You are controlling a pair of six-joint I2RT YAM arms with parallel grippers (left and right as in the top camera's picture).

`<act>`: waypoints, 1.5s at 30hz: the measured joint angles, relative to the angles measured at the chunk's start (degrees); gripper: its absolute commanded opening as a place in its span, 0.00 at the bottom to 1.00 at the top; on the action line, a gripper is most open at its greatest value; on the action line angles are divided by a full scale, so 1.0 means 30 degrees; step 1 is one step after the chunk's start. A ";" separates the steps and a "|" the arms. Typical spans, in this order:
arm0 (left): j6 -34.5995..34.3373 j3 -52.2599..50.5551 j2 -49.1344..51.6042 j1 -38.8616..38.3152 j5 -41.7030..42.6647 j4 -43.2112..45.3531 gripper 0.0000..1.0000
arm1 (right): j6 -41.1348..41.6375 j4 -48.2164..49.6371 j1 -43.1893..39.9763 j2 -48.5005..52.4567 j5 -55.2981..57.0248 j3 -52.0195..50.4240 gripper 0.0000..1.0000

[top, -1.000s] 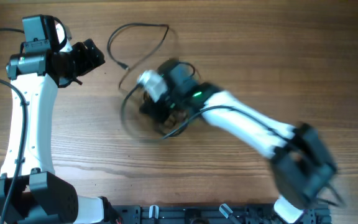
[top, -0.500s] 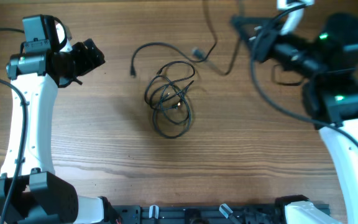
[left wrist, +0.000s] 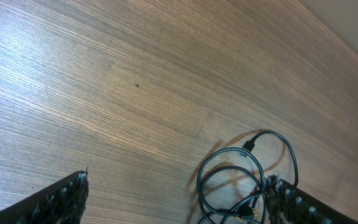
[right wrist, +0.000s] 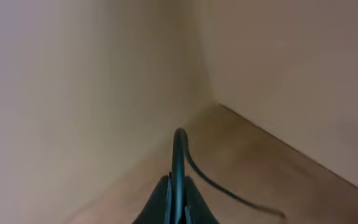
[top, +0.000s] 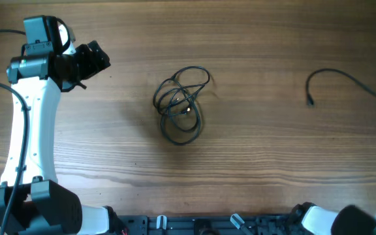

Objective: Untangle cables

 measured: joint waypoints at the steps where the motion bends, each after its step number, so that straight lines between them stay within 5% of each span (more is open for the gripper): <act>1: 0.0000 0.0000 0.0000 0.0000 0.0000 0.0007 0.91 | -0.0015 -0.0131 -0.0051 0.0423 0.1042 -0.0051 0.04; 16: -0.0452 0.0000 0.0000 0.0000 0.0000 0.0219 0.89 | -0.0634 -0.2601 -0.5887 -0.1581 0.3126 0.3614 0.04; 21: -0.0459 0.0000 0.0000 0.0000 0.0000 0.0219 0.89 | -0.0969 -0.3636 -0.5544 0.1923 0.0131 0.3606 0.04; 26: -0.0583 0.0000 0.0000 0.0000 0.0000 0.0226 0.90 | -0.1974 -0.9442 -0.3439 0.6222 -0.1173 0.3665 0.04; 30: -0.0590 0.0000 0.0000 0.0000 0.0000 0.0233 0.90 | -0.2004 -1.0936 -0.3118 0.9755 -0.1392 0.3643 0.05; 32: -0.0590 0.0000 0.0000 0.0000 0.0000 0.0226 0.90 | -0.2004 -1.0805 -0.3118 1.1468 -0.1457 0.3599 0.30; 34: -0.0590 0.0000 0.0000 0.0000 0.0000 0.0226 0.90 | -0.1967 -1.0659 -0.3118 1.2568 -0.1501 0.3585 0.93; 35: -0.0590 0.0000 0.0000 0.0000 0.0000 0.0226 0.90 | -0.1865 -1.0630 -0.3118 1.2939 -0.1515 0.3577 1.00; 41: -0.0590 0.0000 0.0000 0.0000 0.0000 0.0226 0.90 | -0.1224 -1.0535 -0.3475 1.2961 -0.2237 0.3577 1.00; 45: -0.0590 0.0000 0.0000 0.0000 0.0000 0.0226 0.90 | -0.0969 -0.9602 -0.4320 0.9646 -0.2579 0.3563 1.00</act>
